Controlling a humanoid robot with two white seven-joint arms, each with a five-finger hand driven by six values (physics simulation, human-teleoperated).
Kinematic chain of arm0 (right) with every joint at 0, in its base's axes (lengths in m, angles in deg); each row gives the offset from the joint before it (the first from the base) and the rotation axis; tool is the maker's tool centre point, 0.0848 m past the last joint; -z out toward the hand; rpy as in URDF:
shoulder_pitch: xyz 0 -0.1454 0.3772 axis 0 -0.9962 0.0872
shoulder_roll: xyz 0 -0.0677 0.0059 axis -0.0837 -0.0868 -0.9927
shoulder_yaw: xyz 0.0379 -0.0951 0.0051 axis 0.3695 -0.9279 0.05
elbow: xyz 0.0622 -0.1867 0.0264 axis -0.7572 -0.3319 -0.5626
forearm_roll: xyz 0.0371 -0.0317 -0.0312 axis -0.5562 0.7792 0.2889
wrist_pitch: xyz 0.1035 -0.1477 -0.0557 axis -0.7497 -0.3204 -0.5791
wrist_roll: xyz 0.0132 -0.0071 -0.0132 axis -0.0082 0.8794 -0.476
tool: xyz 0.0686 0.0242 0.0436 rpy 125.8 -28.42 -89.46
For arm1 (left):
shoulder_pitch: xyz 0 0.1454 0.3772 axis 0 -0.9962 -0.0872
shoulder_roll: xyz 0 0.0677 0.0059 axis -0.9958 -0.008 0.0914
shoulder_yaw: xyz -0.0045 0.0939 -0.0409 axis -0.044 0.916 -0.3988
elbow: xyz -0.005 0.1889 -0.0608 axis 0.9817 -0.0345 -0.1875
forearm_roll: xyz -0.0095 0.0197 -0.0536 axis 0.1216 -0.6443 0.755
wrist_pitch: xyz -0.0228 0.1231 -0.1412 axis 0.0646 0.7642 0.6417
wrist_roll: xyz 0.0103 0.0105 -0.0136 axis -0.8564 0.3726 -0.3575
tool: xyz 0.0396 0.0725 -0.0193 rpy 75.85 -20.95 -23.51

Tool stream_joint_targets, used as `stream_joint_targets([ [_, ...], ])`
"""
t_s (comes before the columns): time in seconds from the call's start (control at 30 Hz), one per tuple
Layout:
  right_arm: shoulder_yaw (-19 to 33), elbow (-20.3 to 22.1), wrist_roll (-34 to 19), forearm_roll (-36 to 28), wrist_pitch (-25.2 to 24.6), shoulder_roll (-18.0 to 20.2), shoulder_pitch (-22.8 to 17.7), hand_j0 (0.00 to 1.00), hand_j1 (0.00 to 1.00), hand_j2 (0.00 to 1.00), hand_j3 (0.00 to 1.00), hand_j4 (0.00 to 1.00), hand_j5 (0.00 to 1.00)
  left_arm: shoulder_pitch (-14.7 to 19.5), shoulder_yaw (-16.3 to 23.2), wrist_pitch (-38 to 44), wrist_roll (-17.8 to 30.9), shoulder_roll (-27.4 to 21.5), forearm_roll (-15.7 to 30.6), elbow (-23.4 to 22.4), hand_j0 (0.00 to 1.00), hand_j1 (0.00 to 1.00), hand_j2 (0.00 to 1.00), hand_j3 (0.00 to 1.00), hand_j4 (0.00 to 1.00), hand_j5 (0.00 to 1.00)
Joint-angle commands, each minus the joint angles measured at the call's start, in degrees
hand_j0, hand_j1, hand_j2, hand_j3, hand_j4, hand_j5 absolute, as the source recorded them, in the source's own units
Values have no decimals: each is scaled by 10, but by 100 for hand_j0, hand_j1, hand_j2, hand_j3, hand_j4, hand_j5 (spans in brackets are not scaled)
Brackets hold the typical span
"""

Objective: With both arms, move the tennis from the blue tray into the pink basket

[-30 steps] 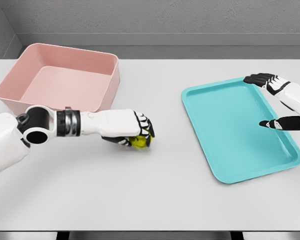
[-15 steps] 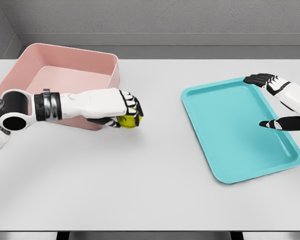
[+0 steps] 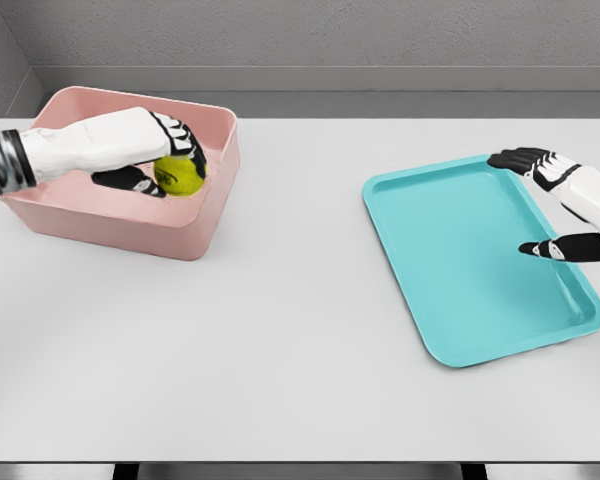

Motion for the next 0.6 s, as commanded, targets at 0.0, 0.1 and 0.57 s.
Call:
stream_joint_targets([
  [0.0,0,0,0,-4,-2,1,0,100,100,100,100,100,100,1,-17,2,-1,-5,12,-47,56,56,56,56,56,56],
  [0.1,0,0,0,-4,-2,1,0,100,100,100,100,100,100,4,-25,2,-5,-3,12,-90,73,73,73,73,73,73],
  [0.57,0,0,0,-4,-2,1,0,100,100,100,100,100,100,-1,-34,2,-5,-76,68,-103,100,100,100,100,100,100],
])
